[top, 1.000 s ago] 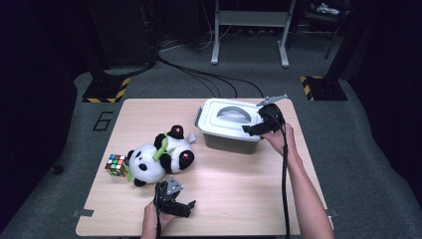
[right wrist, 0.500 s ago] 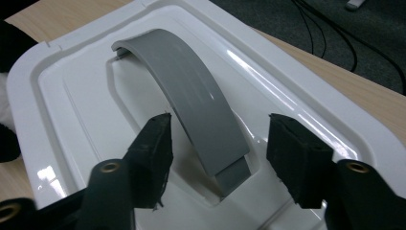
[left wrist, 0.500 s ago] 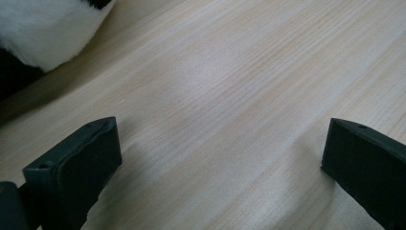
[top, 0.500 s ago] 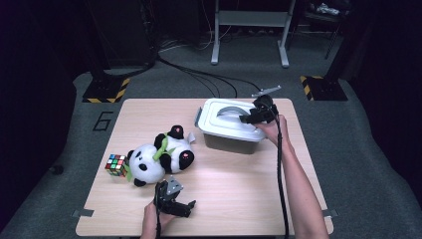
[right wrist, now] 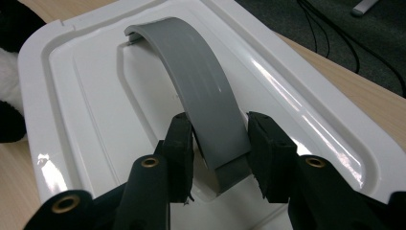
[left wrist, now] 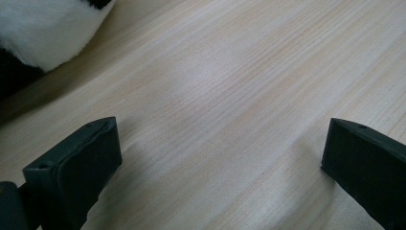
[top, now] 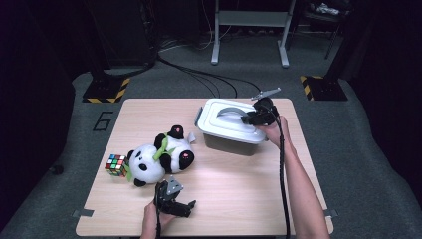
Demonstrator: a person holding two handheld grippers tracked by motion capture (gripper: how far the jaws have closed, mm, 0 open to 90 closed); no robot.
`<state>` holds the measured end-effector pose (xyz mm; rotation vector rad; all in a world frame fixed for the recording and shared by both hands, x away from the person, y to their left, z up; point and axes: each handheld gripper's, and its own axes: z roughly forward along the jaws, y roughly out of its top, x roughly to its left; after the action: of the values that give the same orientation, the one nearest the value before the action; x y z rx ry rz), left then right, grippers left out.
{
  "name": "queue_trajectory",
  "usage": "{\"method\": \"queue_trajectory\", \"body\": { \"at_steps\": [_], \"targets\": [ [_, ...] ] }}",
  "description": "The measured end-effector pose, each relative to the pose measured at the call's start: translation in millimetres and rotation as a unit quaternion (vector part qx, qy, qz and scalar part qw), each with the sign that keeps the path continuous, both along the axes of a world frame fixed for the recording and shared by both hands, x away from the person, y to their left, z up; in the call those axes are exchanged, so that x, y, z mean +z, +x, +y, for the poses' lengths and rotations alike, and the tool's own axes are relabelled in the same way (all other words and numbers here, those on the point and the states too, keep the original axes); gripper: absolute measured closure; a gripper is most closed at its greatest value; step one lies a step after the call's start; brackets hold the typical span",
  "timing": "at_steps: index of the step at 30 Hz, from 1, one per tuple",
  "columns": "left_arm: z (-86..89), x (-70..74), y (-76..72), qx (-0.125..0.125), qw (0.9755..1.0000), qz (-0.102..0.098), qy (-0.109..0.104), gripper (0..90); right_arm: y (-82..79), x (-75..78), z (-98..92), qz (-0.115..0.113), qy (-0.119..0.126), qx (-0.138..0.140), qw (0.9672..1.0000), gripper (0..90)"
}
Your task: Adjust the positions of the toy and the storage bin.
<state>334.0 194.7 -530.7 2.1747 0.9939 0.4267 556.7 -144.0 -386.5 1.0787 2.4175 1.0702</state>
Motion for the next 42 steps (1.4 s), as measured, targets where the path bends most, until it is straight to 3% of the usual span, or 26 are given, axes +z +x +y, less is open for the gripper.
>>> {"method": "queue_trajectory", "body": {
  "at_steps": [11,17,29,34,42],
  "targets": [
    [0.0,0.0,0.0,0.000,1.0000,0.001,-0.001,0.0,-21.3,3.2,5.6,0.005,-0.023,-0.012,0.9997,64.5],
    [0.2,0.2,0.1,-0.001,1.0000,0.002,-0.001,0.0,-33.0,3.0,6.7,0.005,-0.020,-0.022,0.9995,64.6],
    [0.4,0.5,0.1,-0.003,1.0000,0.003,0.000,0.0,-61.6,4.8,10.5,0.025,-0.013,-0.052,0.9982,64.2],
    [-0.3,0.0,-0.3,0.000,1.0000,0.004,-0.003,0.0,-62.0,7.2,13.3,0.017,-0.018,-0.035,0.9991,52.5],
    [0.0,0.0,-0.2,-0.004,1.0000,0.003,-0.001,0.0,-46.3,23.6,30.1,-0.023,-0.024,0.021,0.9992,50.3]
  ]
}}
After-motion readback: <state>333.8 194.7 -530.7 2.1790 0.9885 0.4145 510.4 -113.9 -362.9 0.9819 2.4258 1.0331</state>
